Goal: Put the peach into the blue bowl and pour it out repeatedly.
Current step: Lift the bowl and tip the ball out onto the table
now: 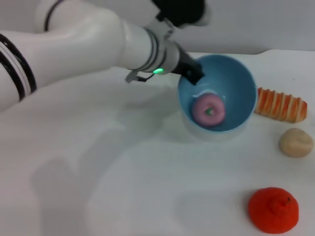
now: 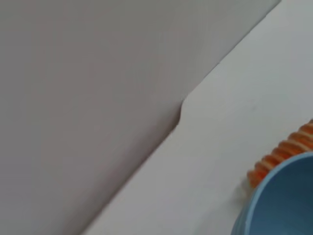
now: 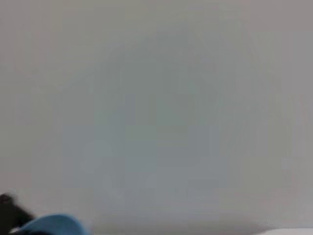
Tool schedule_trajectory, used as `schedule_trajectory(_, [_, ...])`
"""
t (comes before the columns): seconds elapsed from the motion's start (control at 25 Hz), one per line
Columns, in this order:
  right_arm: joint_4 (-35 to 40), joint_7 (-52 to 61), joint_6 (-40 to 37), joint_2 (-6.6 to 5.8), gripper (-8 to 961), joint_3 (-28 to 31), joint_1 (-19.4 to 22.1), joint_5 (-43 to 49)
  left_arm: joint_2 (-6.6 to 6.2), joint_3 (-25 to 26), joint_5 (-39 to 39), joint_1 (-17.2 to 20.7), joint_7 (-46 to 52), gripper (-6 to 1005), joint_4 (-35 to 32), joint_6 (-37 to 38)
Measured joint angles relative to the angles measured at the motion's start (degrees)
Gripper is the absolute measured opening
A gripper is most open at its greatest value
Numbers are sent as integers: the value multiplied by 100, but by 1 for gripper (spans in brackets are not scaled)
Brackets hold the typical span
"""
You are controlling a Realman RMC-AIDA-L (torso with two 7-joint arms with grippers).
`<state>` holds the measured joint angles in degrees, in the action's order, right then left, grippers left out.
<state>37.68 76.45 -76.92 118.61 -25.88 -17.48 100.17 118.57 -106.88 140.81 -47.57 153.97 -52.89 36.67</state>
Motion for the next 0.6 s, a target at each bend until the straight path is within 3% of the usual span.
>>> schedule_trajectory(0.2, [-1012,-1068,-55,7,591,739,496,-782,26,-799,774,-82,40,-2,-299,-640])
schedule_trajectory(0.4, [-1730,-1978,-192,8,595,821,943,-1589,41,-1608,1988,39,27,-2,-554,-1619])
schedule_trajectory(0.6, [-1835,-2010,-205,10,594,874,1006,-1624,43,-1924,2423,226,-315,-1,-680,-2253])
